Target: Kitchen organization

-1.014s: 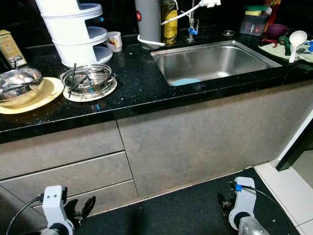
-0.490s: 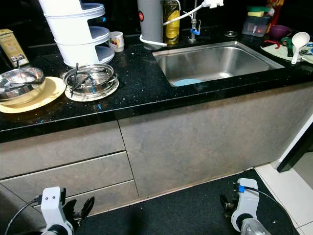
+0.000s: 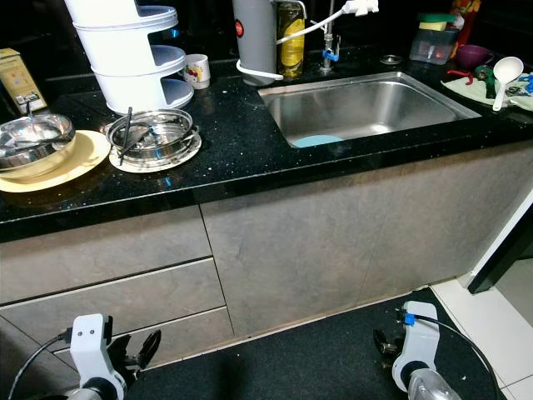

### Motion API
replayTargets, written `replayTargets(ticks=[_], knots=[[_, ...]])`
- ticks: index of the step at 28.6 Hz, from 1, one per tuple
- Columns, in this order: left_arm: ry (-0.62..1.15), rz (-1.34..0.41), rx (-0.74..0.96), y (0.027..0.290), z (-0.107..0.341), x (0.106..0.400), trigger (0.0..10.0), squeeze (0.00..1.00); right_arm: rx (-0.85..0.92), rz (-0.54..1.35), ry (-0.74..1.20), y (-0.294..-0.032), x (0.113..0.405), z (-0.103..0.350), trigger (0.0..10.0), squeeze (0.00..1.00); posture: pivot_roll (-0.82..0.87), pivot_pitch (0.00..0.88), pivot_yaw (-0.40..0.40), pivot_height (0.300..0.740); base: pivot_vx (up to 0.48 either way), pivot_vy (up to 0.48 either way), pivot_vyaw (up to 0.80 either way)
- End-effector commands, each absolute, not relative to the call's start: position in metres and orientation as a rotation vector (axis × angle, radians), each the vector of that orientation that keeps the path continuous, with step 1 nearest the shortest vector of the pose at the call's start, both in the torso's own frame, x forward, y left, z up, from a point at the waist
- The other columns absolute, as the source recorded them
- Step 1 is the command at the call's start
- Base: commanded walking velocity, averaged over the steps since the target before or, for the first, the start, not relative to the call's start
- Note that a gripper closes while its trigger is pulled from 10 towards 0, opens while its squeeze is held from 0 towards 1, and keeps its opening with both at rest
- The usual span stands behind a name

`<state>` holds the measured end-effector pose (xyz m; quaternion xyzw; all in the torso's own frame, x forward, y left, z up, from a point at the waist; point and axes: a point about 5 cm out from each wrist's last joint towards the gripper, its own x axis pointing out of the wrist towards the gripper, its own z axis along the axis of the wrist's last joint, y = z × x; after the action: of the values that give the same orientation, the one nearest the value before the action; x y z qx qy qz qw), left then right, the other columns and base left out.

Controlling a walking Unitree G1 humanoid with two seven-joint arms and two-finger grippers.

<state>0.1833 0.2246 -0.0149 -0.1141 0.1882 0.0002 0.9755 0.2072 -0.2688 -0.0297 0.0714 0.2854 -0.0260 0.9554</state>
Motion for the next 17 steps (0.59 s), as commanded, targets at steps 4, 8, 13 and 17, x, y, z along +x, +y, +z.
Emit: replayTargets(ticks=[4, 8, 13, 17], knots=[[0.392, 0.015, -0.233, 0.224, -0.02, 0.176, 10.0, 0.0, 0.16, -0.065, 0.591, -0.27, 0.202, -0.034, 10.0, 0.0, -0.05, 0.0, -0.005, 0.74, 0.0, 0.0, 0.0], [0.391, 0.01, -0.232, 0.222, -0.02, 0.173, 10.0, 0.0, 0.162, -0.073, 0.595, -0.273, 0.197, -0.035, 10.0, 0.0, -0.05, 0.0, -0.006, 0.74, 0.0, 0.0, 0.0], [0.388, 0.004, -0.233, 0.218, -0.02, 0.169, 10.0, 0.0, 0.163, -0.075, 0.6, -0.278, 0.192, -0.035, 10.0, 0.0, -0.04, 0.0, -0.02, 0.74, 0.0, 0.0, 0.0], [0.391, 0.006, -0.235, 0.217, -0.023, 0.164, 10.0, 0.0, 0.166, -0.08, 0.622, -0.283, 0.184, -0.039, 10.0, 0.0, -0.03, 0.0, -0.035, 0.74, 0.0, 0.0, 0.0]])
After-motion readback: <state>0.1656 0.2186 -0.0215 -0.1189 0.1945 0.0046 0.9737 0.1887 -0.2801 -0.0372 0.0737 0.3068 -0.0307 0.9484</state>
